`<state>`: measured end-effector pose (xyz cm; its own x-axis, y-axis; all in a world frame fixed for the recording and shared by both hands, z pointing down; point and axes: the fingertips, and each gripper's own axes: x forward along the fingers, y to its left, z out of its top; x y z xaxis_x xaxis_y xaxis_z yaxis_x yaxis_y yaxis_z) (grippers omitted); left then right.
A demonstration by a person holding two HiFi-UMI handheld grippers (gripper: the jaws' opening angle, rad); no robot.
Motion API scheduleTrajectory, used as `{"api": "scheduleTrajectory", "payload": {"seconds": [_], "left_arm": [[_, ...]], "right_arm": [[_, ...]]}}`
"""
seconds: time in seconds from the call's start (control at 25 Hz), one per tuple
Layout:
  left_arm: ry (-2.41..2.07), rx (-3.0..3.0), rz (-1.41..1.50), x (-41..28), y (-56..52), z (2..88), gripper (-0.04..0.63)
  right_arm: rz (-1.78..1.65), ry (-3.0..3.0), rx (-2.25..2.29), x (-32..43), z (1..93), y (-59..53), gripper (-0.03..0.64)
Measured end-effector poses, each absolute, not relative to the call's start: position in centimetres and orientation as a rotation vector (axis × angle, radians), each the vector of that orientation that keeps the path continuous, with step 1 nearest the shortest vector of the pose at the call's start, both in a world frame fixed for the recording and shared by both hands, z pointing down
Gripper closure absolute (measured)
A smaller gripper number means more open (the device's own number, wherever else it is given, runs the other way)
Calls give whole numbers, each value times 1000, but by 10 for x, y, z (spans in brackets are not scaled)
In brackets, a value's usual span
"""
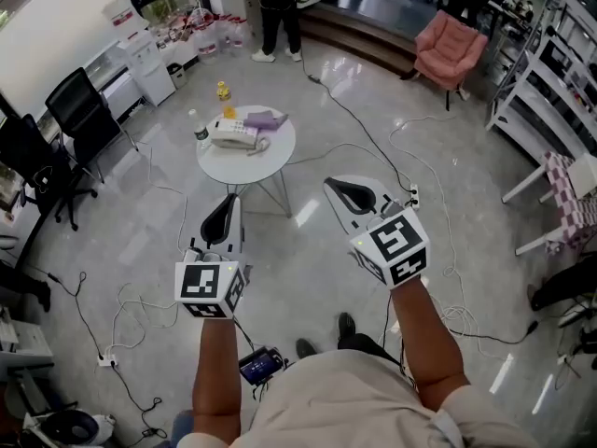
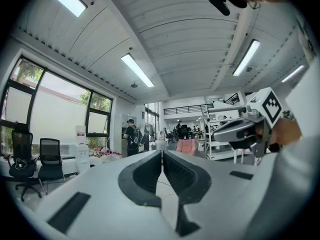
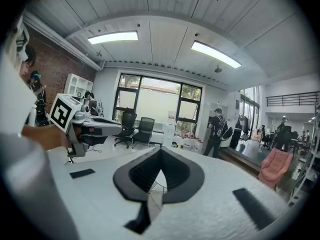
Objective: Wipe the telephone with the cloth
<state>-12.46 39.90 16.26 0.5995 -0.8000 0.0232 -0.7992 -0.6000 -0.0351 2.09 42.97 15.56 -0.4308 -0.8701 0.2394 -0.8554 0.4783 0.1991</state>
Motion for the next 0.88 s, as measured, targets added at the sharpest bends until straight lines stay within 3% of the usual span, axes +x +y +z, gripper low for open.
{"api": "scheduleTrajectory", "payload": {"seconds": [0.56,0.88], "left_arm": [[1447,-2773,-80,-147,370,169,584],[1554,-2711,-157,-141,318,185,584]], "right_arm": [[-77,-2450,1417,1,158,391,624],[-12,-2577,1394,21,165,315,621]]}}
